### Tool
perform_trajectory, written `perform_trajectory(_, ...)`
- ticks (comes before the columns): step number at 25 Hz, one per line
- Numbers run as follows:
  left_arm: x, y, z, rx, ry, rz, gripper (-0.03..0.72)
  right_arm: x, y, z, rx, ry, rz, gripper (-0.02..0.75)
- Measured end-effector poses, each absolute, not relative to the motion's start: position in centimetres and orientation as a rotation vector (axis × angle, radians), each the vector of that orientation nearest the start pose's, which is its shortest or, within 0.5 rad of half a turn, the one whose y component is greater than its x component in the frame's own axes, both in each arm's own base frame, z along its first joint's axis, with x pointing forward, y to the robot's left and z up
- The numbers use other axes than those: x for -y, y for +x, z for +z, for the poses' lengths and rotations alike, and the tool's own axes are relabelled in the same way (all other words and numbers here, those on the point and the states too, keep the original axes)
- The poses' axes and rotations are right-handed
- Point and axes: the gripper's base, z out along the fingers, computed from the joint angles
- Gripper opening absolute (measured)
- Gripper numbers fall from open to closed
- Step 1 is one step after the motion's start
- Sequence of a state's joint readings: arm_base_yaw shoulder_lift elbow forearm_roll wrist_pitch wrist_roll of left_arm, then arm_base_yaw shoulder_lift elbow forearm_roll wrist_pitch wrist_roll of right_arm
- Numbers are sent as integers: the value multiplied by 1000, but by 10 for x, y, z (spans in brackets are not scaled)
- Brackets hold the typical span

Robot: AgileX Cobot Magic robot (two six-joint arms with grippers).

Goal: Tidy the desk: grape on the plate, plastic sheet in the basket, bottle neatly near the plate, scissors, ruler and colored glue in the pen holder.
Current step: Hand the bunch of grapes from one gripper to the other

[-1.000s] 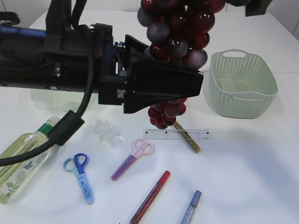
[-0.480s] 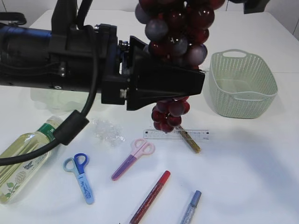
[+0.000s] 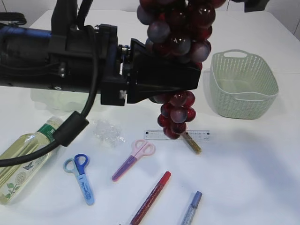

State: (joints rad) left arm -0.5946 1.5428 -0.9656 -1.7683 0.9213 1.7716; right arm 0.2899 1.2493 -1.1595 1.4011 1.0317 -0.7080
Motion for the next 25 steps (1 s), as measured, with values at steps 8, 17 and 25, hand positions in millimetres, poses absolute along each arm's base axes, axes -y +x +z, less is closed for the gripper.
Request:
perform_trajectory(8, 237, 223, 294, -1565, 1092, -1284, 121, -144, 212, 411, -1904, -546, 1474, 241)
perform_trajectory(17, 237, 223, 293, -1565, 1103, -1279, 102, -144, 212, 411, -1888, -565, 1462, 595)
perform_trajectory(25, 235, 220, 301, -1522, 1122, -1256, 99, -143, 217, 412, -1855, -556, 1392, 612)
